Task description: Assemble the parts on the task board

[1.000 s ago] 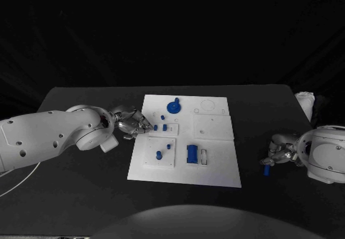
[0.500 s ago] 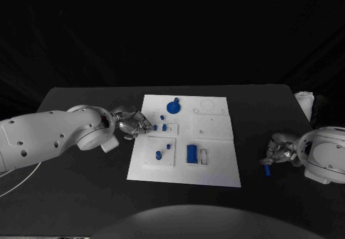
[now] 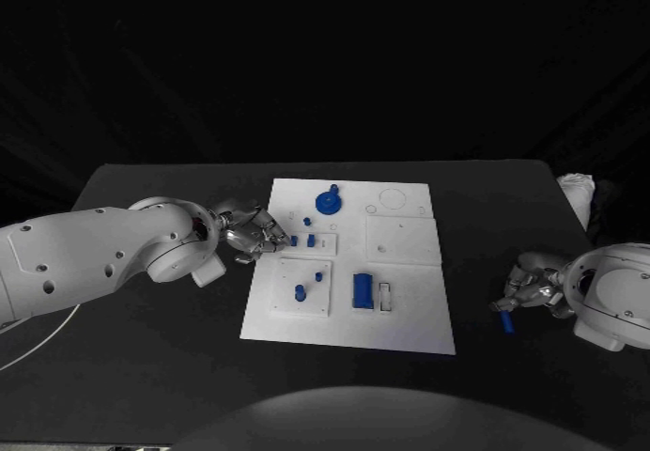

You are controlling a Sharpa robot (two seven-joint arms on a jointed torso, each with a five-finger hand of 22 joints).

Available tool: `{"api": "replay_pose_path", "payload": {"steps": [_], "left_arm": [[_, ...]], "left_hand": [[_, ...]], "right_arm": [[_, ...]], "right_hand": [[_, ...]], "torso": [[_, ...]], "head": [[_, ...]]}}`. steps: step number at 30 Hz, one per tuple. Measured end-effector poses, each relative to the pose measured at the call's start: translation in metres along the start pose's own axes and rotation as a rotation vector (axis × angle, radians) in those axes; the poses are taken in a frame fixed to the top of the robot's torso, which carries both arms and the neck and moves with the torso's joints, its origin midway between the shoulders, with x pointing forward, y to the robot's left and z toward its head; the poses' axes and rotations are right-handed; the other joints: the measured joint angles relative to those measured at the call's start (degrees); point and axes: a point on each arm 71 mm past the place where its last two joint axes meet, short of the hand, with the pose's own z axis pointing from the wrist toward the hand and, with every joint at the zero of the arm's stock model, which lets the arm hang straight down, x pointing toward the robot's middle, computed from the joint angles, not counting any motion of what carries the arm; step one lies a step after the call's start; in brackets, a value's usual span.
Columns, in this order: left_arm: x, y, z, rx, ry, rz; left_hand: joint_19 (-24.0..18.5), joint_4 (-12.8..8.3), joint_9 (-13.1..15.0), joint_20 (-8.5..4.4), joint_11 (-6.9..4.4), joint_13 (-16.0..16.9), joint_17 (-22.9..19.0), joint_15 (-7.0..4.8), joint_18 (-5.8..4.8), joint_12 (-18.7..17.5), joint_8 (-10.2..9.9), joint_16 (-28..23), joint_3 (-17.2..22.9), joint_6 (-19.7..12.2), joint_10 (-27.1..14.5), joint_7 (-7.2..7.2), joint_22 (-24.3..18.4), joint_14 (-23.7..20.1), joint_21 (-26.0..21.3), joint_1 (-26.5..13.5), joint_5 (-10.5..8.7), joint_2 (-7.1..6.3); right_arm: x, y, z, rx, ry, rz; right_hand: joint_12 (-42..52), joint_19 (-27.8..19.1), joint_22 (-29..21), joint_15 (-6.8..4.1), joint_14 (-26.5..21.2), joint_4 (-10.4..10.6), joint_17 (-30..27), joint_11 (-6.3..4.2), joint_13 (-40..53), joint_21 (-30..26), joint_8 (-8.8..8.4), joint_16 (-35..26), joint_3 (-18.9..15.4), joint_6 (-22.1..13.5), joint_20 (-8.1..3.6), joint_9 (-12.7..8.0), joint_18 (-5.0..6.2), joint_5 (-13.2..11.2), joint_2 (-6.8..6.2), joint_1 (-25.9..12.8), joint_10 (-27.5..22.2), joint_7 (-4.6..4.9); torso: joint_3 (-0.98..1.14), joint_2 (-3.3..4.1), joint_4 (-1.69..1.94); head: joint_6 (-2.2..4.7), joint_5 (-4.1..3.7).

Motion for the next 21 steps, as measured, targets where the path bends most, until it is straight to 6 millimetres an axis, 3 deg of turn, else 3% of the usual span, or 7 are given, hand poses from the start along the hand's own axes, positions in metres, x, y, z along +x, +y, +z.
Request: {"api": "replay_pose_path", "payload": {"steps": [3,4,6,7,8,10,21], "left_arm": [[0.0,0.0,0.0,-0.001,0.0,0.0],[0.0,0.0,0.0,-0.001,0.0,0.0],[0.0,0.0,0.0,-0.001,0.001,0.001],[0.0,0.0,0.001,-0.001,0.001,0.001],[0.0,0.0,0.001,-0.001,0.001,0.001],[0.0,-0.001,0.001,-0.002,0.002,0.001],[0.001,-0.002,0.002,-0.004,0.005,0.003]], "left_hand": [[0.0,0.0,0.0,0.0,0.0,0.0,0.0,0.0,0.0,0.0,0.0,0.0,0.0,0.0,0.0,0.0,0.0,0.0,-0.1,0.0,0.0,0.0],[0.0,0.0,0.0,0.0,0.0,0.0,0.0,0.0,0.0,0.0,0.0,0.0,0.0,0.0,0.0,0.0,0.0,0.0,-0.2,0.0,0.0,0.0],[-0.2,0.0,0.0,-0.21,0.0,0.0,0.0,0.0,0.0,0.0,0.0,0.0,0.0,0.0,0.0,0.0,0.0,0.0,-0.3,0.0,0.0,0.0],[-0.2,0.0,0.0,-0.21,0.0,0.0,0.0,0.0,0.0,0.0,0.0,0.0,0.0,0.0,0.0,0.0,0.0,0.0,-0.3,0.0,0.0,0.0],[-0.2,0.0,0.0,-0.21,-0.01,0.0,0.0,0.0,0.0,0.0,0.0,0.0,0.0,0.0,0.0,0.0,0.0,0.0,-0.3,0.0,0.0,0.0],[-0.2,0.2,0.0,-0.21,-0.2,0.0,0.0,0.0,0.0,0.0,0.0,0.0,0.2,0.0,-0.2,0.0,0.0,0.0,-0.3,0.0,0.0,0.0],[-0.2,0.0,0.0,-0.21,-0.02,0.0,-0.1,0.19,0.0,0.0,0.0,0.0,0.3,0.0,-0.4,0.0,0.0,-0.2,-0.3,0.0,0.0,0.0]], "right_arm": [[-0.002,0.001,-0.001,0.001,0.011,0.016],[-0.003,0.002,-0.001,0.001,0.015,0.021],[-0.006,0.004,-0.003,-0.003,0.022,0.03],[-0.008,0.006,-0.004,-0.007,0.023,0.034],[-0.01,0.007,-0.005,-0.01,0.025,0.037],[-0.016,0.011,-0.007,-0.017,0.027,0.047],[-0.044,0.039,-0.02,-0.08,0.017,0.068]], "right_hand": [[0.0,0.0,0.0,-0.2,-0.2,-1.0,0.0,0.01,0.0,0.0,0.04,0.0,1.0,-0.1,0.0,-1.8,0.0,-0.5,0.31,-0.3,0.0,0.12],[0.0,0.0,0.0,-0.2,-0.2,-1.0,0.0,0.01,0.0,-0.2,0.15,0.0,1.0,-0.2,0.0,-4.0,0.0,-0.7,0.31,-0.3,0.0,0.18],[0.0,0.0,0.0,-0.19,-0.2,-3.1,0.0,0.01,0.0,-0.3,0.43,0.0,3.1,-0.3,0.0,-13.7,0.0,-1.0,0.62,-0.6,0.0,0.29],[0.0,0.0,0.0,-0.19,-0.2,-3.2,0.0,0.01,0.0,-0.4,0.25,-0.2,3.2,-0.4,-0.02,-16.7,0.0,-1.1,0.71,-0.7,0.0,0.35],[0.0,-0.2,0.0,-0.2,-0.2,-4.3,0.0,-0.03,0.0,-0.7,0.25,-0.2,4.3,-1.2,-0.2,-17.6,0.0,-1.1,0.77,-0.8,-0.1,-0.09],[0.0,-0.2,0.0,-0.2,-0.2,-7.1,0.0,-0.04,0.0,-0.7,0.22,-0.2,7.1,-2.1,-0.2,-18.2,0.0,-1.1,0.78,-0.8,0.0,-0.62],[0.0,-0.2,0.0,-0.2,-0.2,-7.2,0.0,-0.04,0.0,-1.0,0.41,-0.5,7.2,-2.2,-0.2,-18.1,0.0,-1.4,1.19,-1.2,0.0,-0.73]], "torso": [[0.01,-0.01,-0.01],[0.01,-0.01,-0.01],[0.01,-0.01,-0.01],[0.01,-0.01,0.0],[0.01,0.0,0.0],[0.0,0.0,0.0],[-0.01,0.0,0.0]], "head": [[0.0,0.02],[0.0,0.02],[0.0,0.02],[0.0,-0.01],[0.0,-0.02],[0.0,-0.03],[0.0,0.2]]}}
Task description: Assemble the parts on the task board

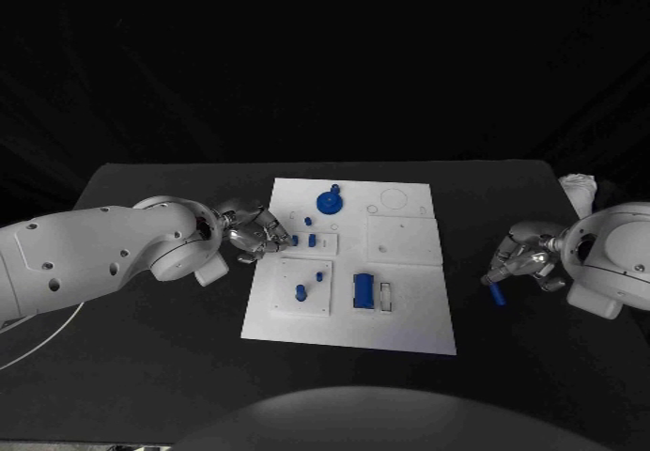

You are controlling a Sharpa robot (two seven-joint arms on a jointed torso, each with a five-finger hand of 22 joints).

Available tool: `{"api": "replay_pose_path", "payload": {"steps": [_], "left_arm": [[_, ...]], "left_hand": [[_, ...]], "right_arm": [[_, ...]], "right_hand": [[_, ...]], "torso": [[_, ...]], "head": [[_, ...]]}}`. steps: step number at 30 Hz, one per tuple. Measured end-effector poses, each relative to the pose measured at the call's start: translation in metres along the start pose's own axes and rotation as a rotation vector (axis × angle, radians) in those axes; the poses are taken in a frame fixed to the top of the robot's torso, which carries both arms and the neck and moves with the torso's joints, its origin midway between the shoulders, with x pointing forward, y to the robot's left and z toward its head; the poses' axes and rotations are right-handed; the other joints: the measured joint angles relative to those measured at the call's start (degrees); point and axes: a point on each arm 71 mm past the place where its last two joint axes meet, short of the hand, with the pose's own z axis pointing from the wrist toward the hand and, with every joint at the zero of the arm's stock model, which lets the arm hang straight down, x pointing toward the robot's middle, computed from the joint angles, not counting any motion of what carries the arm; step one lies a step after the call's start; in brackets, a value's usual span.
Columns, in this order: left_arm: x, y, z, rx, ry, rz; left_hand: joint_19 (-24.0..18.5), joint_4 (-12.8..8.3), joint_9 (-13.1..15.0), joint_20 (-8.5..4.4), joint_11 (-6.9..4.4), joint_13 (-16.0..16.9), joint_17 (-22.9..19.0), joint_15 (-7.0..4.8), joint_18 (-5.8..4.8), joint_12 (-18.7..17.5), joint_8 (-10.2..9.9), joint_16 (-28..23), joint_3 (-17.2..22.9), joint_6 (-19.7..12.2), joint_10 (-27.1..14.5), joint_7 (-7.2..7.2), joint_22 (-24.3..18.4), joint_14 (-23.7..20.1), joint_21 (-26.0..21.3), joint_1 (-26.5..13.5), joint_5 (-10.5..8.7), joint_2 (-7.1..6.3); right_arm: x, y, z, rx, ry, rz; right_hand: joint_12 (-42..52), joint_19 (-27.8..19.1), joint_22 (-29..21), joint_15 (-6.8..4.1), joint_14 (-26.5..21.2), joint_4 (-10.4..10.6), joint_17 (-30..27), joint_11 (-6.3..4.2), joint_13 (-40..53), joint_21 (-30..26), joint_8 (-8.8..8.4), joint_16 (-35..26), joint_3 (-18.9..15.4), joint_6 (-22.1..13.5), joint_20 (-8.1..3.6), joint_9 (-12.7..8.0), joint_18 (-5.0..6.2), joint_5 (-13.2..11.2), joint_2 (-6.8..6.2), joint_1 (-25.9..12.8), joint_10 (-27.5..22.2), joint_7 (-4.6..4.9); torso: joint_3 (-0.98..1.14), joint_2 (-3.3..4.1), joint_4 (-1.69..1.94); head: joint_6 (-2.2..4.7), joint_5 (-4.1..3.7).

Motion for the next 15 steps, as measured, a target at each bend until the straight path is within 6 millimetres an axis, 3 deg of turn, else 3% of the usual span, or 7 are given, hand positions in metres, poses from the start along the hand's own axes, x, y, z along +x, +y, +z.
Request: {"api": "replay_pose_path", "payload": {"steps": [8,13,15], "left_arm": [[0.0,0.0,0.001,-0.001,0.001,0.001],[0.001,-0.001,0.002,0.0,0.004,0.003],[0.001,-0.001,0.002,0.0,0.004,0.003]], "left_hand": [[0.0,0.0,0.0,0.0,-0.18,0.0,0.0,0.0,0.0,0.0,0.0,0.0,0.0,0.0,-0.2,0.0,0.0,0.0,0.0,0.0,0.0,0.0],[0.0,0.0,0.0,0.0,-0.18,0.0,0.0,0.0,0.0,0.0,0.0,0.0,0.0,0.0,-0.2,0.0,0.0,0.0,0.0,0.0,0.0,0.0],[0.0,0.0,0.0,0.0,-0.18,0.0,0.0,0.0,0.0,0.0,0.0,0.0,0.0,0.0,-0.2,0.0,0.0,0.0,0.0,0.0,0.0,0.0]], "right_arm": [[-0.005,0.026,-0.005,-0.054,0.011,-0.007],[-0.001,0.044,-0.004,-0.086,0.04,-0.003],[0.001,0.05,-0.003,-0.095,0.05,0.001]], "right_hand": [[0.0,0.0,0.0,0.0,0.0,0.1,0.0,0.0,0.0,-0.3,0.31,-0.3,0.1,0.0,0.0,0.0,0.0,-0.2,-0.3,-0.3,0.0,0.0],[0.0,-0.2,0.0,0.0,0.0,-1.3,0.0,0.0,0.0,-1.4,0.31,-0.3,1.8,-0.1,-0.21,0.0,0.0,-0.8,-0.23,-1.0,0.0,0.1],[0.0,-0.2,0.0,0.0,0.0,-1.3,0.0,0.0,0.0,-1.6,0.3,-0.3,1.8,-0.2,-0.21,0.0,0.55,-0.8,-0.21,-1.0,0.0,0.18]], "torso": [[-0.01,-0.01,0.0],[-0.01,0.0,0.0],[-0.01,-0.01,0.0]], "head": [[0.0,-0.24],[0.0,-0.42],[0.0,-0.49]]}}
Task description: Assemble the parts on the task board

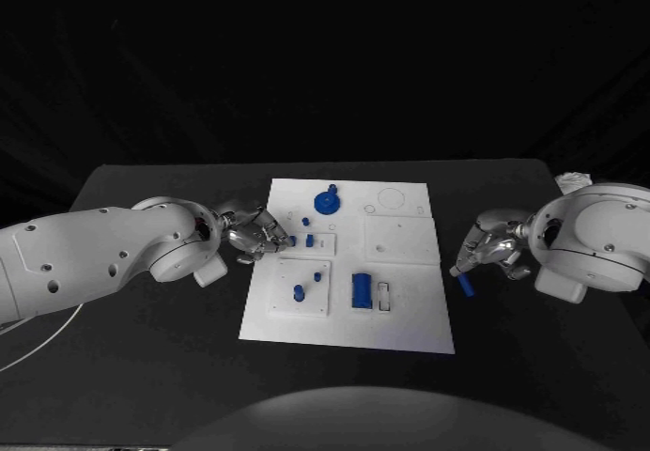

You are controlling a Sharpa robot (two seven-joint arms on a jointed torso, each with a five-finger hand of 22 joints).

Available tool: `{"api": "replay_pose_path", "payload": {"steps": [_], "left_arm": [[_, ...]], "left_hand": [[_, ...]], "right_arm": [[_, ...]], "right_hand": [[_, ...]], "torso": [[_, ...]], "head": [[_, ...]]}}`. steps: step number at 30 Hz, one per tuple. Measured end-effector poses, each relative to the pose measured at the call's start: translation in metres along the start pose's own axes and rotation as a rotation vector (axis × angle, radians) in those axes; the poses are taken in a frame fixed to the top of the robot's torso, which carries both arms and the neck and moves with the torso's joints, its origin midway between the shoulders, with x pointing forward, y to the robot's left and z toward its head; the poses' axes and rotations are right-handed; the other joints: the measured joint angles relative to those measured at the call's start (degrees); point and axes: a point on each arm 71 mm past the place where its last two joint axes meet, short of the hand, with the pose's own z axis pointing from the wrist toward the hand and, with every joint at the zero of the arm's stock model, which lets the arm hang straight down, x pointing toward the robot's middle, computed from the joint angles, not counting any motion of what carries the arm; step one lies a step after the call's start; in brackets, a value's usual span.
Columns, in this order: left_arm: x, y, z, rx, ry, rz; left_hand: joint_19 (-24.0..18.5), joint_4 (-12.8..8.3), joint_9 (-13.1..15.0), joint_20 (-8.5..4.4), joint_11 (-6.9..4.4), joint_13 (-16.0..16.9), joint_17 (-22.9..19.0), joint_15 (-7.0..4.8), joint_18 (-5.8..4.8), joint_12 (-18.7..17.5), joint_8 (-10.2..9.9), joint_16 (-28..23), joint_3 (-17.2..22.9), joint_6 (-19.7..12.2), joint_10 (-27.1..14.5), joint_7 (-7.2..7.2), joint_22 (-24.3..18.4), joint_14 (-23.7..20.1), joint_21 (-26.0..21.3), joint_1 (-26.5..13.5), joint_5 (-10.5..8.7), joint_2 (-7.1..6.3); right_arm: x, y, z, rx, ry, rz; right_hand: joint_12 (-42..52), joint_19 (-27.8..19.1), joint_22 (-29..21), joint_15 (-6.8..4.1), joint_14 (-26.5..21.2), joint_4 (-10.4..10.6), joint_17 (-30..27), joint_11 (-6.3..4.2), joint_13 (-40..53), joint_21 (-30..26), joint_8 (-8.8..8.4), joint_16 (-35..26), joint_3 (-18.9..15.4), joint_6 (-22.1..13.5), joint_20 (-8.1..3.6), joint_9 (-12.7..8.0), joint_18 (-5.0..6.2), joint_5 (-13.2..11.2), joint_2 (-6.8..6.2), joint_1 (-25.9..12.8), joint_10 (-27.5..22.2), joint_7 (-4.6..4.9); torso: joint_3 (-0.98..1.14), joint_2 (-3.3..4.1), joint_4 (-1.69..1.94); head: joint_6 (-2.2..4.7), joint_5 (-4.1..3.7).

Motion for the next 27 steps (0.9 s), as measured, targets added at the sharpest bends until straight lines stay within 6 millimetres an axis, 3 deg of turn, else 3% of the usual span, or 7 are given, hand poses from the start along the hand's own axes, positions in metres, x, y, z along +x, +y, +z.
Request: {"api": "replay_pose_path", "payload": {"steps": [6,16,18,25,27], "left_arm": [[0.0,-0.001,0.001,0.0,0.003,0.001],[0.0,0.0,0.0,-0.001,0.004,0.001],[0.0,0.0,0.0,-0.001,0.005,0.001],[0.0,0.001,0.0,-0.003,0.006,0.001],[0.0,0.001,0.0,-0.003,0.006,0.001]], "left_hand": [[0.0,0.0,0.0,0.0,0.0,0.0,0.0,0.0,0.0,0.0,0.0,0.0,0.0,0.0,0.0,0.0,0.0,0.0,0.0,0.0,0.0,0.0],[0.0,0.0,0.0,0.0,0.0,0.0,0.0,0.0,-0.01,0.0,0.0,0.0,0.0,0.0,0.0,0.0,0.0,0.0,0.0,0.0,0.0,0.0],[0.0,0.0,0.0,0.0,0.0,0.0,0.0,0.0,0.0,0.0,0.0,0.0,0.0,0.0,0.0,0.0,0.0,0.0,0.0,0.0,0.0,0.0],[0.0,0.0,0.0,0.0,0.0,0.0,0.0,0.0,0.0,0.0,0.0,0.0,0.0,0.0,0.0,0.0,0.0,0.0,0.0,0.0,0.0,0.0],[-0.2,0.0,0.0,0.21,0.2,0.0,0.0,0.0,0.0,0.0,0.0,0.0,0.0,0.0,-0.2,0.0,0.0,0.0,-0.3,0.0,0.0,0.0]], "right_arm": [[0.004,0.019,0.008,-0.027,0.028,0.028],[0.019,0.03,0.021,-0.034,0.085,0.117],[0.024,0.032,0.023,-0.034,0.097,0.135],[0.037,0.032,0.03,-0.025,0.12,0.183],[0.039,0.031,0.031,-0.021,0.124,0.192]], "right_hand": [[0.0,-0.5,0.0,0.0,0.0,0.1,0.0,0.0,0.0,-1.6,-0.01,-0.8,0.4,-0.7,0.12,0.0,0.34,-1.5,0.28,-0.9,0.0,0.06],[0.0,-0.7,0.0,0.01,0.0,0.2,0.0,0.0,0.0,-2.8,-0.06,-1.2,0.5,-1.1,0.31,0.1,0.34,-1.9,0.64,-1.4,0.0,0.25],[0.0,-0.8,0.0,0.0,0.0,0.3,0.0,0.0,0.0,-3.1,-0.09,-1.3,0.6,-1.1,0.27,1.7,0.33,-1.9,0.5,-1.6,0.0,0.26],[0.0,-1.5,0.0,0.0,0.0,0.4,0.0,0.0,0.0,-5.5,-0.16,-2.7,0.7,-1.6,0.32,2.8,0.34,-2.4,0.58,-1.9,0.0,0.24],[0.0,-1.9,0.0,0.01,0.0,0.5,0.0,0.0,0.0,-6.6,-0.16,-3.3,0.8,-2.0,0.41,3.0,1.23,-3.0,0.58,-1.9,0.0,0.56]], "torso": [[0.0,0.02,0.04],[-0.02,0.01,0.0],[-0.02,0.01,0.0],[0.0,0.01,0.03],[0.0,0.01,0.02]], "head": [[0.0,-0.1],[0.0,0.27],[0.0,0.28],[0.0,0.31],[0.0,0.35]]}}
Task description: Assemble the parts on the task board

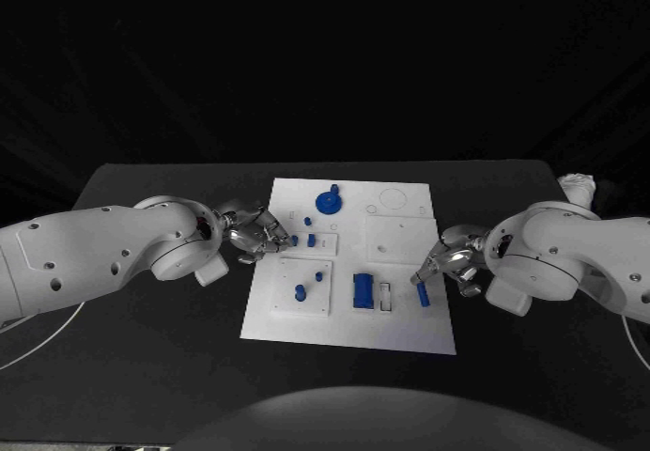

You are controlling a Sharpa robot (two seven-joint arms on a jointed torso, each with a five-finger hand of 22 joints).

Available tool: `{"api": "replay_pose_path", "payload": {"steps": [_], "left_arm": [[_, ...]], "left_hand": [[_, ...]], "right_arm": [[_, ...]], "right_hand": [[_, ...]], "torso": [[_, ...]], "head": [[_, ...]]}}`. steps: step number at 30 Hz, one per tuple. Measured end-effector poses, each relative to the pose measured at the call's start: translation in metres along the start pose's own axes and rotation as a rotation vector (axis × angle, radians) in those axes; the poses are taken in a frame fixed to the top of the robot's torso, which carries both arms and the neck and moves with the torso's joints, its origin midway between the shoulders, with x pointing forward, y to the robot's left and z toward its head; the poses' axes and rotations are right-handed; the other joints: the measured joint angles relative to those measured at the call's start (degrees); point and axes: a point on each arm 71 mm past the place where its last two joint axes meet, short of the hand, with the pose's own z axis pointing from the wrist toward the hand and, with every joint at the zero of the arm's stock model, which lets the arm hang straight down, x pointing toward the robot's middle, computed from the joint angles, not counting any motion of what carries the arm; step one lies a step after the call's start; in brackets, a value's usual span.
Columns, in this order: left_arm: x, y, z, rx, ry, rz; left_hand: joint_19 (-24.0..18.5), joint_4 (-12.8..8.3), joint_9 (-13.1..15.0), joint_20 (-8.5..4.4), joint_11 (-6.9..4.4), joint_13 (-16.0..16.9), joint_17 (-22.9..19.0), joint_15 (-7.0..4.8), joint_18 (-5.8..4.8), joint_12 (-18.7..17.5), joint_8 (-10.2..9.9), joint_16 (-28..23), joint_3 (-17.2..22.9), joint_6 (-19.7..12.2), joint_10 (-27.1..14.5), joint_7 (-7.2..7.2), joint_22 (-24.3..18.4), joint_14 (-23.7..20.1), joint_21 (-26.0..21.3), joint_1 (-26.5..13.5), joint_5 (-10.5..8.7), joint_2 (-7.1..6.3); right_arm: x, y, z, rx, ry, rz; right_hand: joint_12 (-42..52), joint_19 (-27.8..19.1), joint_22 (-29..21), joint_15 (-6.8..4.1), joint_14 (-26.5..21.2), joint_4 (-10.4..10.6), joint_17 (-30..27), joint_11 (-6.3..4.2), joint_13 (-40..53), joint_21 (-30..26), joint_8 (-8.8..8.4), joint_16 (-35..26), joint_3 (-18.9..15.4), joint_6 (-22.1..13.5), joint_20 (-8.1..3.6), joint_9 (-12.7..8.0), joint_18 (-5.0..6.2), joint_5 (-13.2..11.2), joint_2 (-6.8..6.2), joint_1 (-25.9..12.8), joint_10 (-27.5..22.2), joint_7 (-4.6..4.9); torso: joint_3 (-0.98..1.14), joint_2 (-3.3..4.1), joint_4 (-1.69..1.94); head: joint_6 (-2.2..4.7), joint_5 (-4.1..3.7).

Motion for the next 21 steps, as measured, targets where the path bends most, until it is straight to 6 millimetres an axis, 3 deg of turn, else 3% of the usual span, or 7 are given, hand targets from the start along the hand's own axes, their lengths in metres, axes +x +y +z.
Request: {"api": "replay_pose_path", "payload": {"steps": [5,18,21], "left_arm": [[0.0,0.0,0.0,-0.001,0.001,0.0],[0.001,-0.001,0.001,-0.001,0.008,0.002],[0.001,-0.001,0.001,-0.002,0.01,0.003]], "left_hand": [[0.0,0.0,0.0,0.0,0.0,0.0,0.0,0.0,0.0,0.0,0.0,0.0,0.0,0.0,0.0,0.0,0.0,0.0,0.0,0.0,0.0,0.0],[0.0,0.0,0.0,0.0,0.0,0.0,0.0,0.0,-0.01,0.0,0.0,0.0,0.0,0.0,0.0,0.0,0.0,0.0,0.0,0.0,0.0,0.0],[0.0,0.0,0.0,0.0,0.0,0.0,0.0,0.0,0.0,0.0,0.0,0.0,0.0,0.0,0.0,0.0,0.0,0.0,0.0,0.0,0.0,0.0]], "right_arm": [[0.004,-0.005,0.003,0.011,0.005,0.011],[0.009,-0.016,0.01,0.036,0.004,0.036],[0.008,-0.017,0.01,0.037,-0.001,0.04]], "right_hand": [[0.0,-0.9,0.0,0.0,0.0,0.6,-1.0,0.0,0.0,-3.5,-0.38,-1.6,-0.4,-1.3,0.12,0.4,0.01,-1.6,0.44,-0.4,0.0,0.26],[0.0,-1.1,0.0,0.0,0.0,0.8,-2.1,0.03,0.0,-5.2,-0.54,-2.6,-0.1,-1.8,0.32,1.2,0.0,-1.4,0.69,-0.7,0.0,0.39],[0.0,-1.4,0.0,0.34,0.1,1.7,-2.6,0.57,0.0,-6.2,-0.29,-3.1,-0.7,-3.4,0.62,1.8,0.15,-3.6,0.94,-1.6,-0.1,0.71]], "torso": [[0.0,0.0,-0.03],[0.0,0.01,-0.02],[0.0,0.02,0.0]], "head": [[0.0,-0.08],[0.0,-0.27],[0.0,-0.21]]}}
